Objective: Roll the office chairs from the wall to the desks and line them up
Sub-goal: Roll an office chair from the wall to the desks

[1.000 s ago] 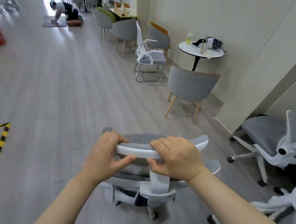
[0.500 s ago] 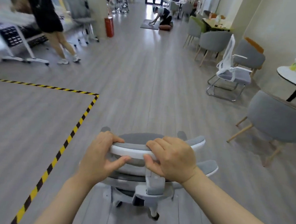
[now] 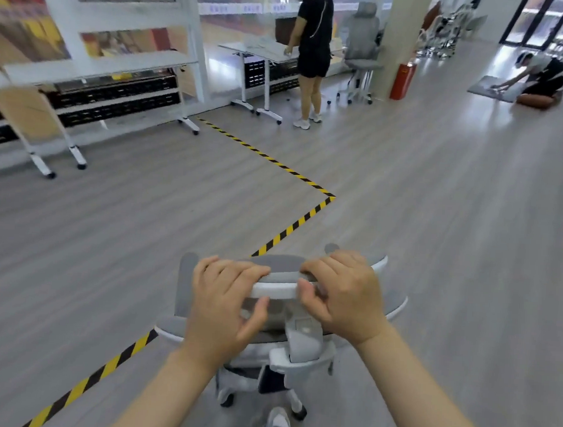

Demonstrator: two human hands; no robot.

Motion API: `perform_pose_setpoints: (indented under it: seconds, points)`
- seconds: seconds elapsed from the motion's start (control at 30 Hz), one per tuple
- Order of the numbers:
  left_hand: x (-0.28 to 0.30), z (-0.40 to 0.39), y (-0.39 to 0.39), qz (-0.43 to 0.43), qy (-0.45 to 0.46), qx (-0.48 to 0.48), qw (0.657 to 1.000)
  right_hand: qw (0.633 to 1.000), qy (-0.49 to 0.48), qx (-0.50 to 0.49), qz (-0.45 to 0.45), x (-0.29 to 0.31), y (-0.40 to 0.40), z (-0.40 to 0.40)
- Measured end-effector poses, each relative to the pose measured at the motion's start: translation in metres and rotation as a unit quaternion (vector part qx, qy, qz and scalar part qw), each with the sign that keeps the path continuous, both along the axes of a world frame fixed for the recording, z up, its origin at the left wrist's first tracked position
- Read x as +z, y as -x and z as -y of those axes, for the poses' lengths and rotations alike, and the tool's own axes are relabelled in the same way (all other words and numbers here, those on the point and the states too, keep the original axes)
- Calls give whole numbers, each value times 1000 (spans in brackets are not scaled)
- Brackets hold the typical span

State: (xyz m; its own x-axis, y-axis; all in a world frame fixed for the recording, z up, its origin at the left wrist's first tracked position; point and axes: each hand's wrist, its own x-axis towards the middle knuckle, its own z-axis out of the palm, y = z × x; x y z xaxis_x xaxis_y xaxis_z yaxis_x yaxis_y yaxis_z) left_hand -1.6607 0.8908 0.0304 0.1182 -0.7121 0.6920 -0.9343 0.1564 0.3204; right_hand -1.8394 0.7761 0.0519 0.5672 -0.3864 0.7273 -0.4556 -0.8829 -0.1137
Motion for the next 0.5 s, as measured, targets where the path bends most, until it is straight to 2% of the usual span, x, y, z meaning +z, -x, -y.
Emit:
perform_pose_setpoints:
  seconds: [0.1, 0.2, 0.5]
  points:
    - [-12, 20, -30, 7, 80, 81, 993, 997, -63, 30, 24, -8, -28, 33]
    - [-18, 42, -59, 25, 117, 145, 982, 992, -100, 72, 2, -12, -70, 66]
    - [-26, 103, -151, 77, 105, 297, 946, 960, -180, 214, 24, -12, -222, 165]
